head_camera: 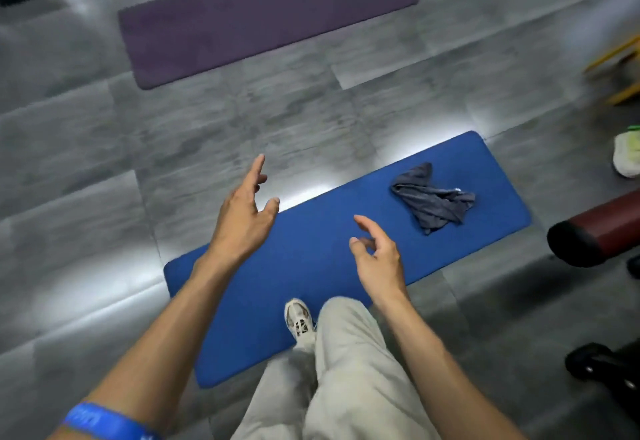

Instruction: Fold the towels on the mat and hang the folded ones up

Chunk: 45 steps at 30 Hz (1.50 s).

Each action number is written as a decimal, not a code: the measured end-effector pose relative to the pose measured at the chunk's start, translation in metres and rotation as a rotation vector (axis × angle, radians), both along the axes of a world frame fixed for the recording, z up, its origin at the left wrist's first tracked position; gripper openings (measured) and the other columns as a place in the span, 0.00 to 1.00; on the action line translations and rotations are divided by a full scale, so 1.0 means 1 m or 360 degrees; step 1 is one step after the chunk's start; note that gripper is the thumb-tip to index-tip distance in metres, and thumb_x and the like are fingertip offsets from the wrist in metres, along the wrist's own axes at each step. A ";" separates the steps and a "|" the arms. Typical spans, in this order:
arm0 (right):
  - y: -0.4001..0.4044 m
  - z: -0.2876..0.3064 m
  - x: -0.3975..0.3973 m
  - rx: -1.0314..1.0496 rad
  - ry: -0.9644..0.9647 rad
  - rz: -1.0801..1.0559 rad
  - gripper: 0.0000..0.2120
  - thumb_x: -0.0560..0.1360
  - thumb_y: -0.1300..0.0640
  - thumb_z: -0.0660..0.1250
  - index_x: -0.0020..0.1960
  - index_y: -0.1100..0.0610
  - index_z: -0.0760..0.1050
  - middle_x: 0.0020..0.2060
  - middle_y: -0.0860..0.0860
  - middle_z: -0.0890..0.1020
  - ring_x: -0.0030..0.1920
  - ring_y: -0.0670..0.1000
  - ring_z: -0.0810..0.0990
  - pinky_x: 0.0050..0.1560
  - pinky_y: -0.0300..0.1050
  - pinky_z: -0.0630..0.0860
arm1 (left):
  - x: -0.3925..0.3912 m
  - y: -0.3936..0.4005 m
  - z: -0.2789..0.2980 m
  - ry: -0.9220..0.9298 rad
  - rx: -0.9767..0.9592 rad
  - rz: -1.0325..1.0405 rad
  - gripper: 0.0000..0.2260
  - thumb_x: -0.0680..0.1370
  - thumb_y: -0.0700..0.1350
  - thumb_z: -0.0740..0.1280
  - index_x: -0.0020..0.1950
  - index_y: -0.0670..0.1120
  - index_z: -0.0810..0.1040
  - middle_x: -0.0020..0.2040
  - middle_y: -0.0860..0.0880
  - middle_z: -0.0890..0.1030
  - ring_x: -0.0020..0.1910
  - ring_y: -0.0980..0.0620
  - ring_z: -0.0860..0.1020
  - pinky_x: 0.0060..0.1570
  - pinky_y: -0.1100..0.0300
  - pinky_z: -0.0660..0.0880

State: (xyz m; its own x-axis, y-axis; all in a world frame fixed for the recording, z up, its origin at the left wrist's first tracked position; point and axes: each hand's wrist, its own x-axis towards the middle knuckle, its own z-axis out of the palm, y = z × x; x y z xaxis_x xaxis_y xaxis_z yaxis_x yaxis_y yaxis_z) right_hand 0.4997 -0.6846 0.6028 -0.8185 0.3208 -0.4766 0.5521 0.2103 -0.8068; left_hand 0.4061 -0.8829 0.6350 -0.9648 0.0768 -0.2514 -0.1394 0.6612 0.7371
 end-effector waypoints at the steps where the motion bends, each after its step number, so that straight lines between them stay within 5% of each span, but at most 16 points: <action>1: 0.004 0.002 -0.015 0.0020 0.0004 -0.0017 0.17 0.79 0.59 0.63 0.67 0.46 0.72 0.61 0.41 0.76 0.59 0.45 0.75 0.53 0.28 0.70 | -0.020 0.004 0.001 0.0002 0.0003 -0.0037 0.31 0.79 0.44 0.65 0.78 0.58 0.55 0.70 0.51 0.72 0.68 0.54 0.69 0.60 0.58 0.68; 5: 0.027 -0.001 -0.093 0.0105 0.0017 -0.0213 0.20 0.79 0.59 0.62 0.71 0.49 0.69 0.64 0.43 0.75 0.58 0.45 0.76 0.60 0.46 0.75 | -0.120 0.031 0.001 0.0015 -0.0026 -0.0204 0.29 0.79 0.44 0.65 0.77 0.57 0.57 0.70 0.50 0.72 0.68 0.52 0.70 0.59 0.59 0.68; 12: 0.076 -0.031 -0.254 0.0036 -0.0058 -0.0459 0.19 0.80 0.59 0.61 0.70 0.49 0.68 0.64 0.43 0.74 0.58 0.45 0.75 0.54 0.45 0.77 | -0.305 0.117 -0.030 -0.0125 0.0015 -0.0508 0.28 0.79 0.44 0.65 0.76 0.56 0.60 0.70 0.50 0.72 0.68 0.51 0.70 0.67 0.50 0.69; 22: 0.166 -0.041 -0.428 -0.0112 -0.0197 -0.1177 0.17 0.79 0.61 0.62 0.67 0.49 0.71 0.59 0.43 0.77 0.48 0.39 0.76 0.45 0.33 0.72 | -0.514 0.285 -0.059 -0.0413 -0.0057 -0.1073 0.26 0.79 0.42 0.65 0.75 0.54 0.63 0.67 0.49 0.74 0.66 0.50 0.72 0.63 0.56 0.70; 25: 0.186 -0.042 -0.445 -0.0126 -0.0225 -0.1467 0.16 0.79 0.61 0.63 0.65 0.49 0.73 0.58 0.43 0.78 0.46 0.45 0.77 0.44 0.38 0.73 | -0.548 0.336 -0.060 -0.0420 -0.0061 -0.1353 0.25 0.79 0.43 0.65 0.75 0.55 0.64 0.67 0.50 0.74 0.66 0.51 0.72 0.63 0.54 0.71; 31: 0.203 -0.056 -0.473 -0.0089 -0.0258 -0.2031 0.14 0.77 0.63 0.65 0.61 0.52 0.75 0.55 0.47 0.79 0.48 0.39 0.78 0.42 0.31 0.72 | -0.600 0.424 -0.072 -0.0417 -0.0093 -0.1849 0.24 0.79 0.42 0.66 0.74 0.54 0.66 0.66 0.50 0.75 0.64 0.50 0.73 0.64 0.52 0.72; 36: 0.188 -0.060 -0.498 -0.0063 -0.0316 -0.2495 0.14 0.76 0.61 0.66 0.60 0.49 0.75 0.56 0.46 0.80 0.43 0.43 0.78 0.45 0.44 0.76 | -0.628 0.472 -0.089 -0.0470 -0.0171 -0.2317 0.23 0.78 0.39 0.65 0.73 0.53 0.68 0.65 0.48 0.76 0.64 0.49 0.74 0.63 0.53 0.72; 45: 0.118 -0.068 -0.504 -0.0217 -0.0459 -0.3187 0.14 0.76 0.65 0.66 0.58 0.51 0.77 0.55 0.46 0.80 0.57 0.46 0.78 0.52 0.31 0.73 | -0.595 0.521 -0.129 -0.0536 -0.0438 -0.2863 0.23 0.77 0.38 0.66 0.71 0.52 0.70 0.62 0.47 0.78 0.61 0.48 0.75 0.61 0.52 0.74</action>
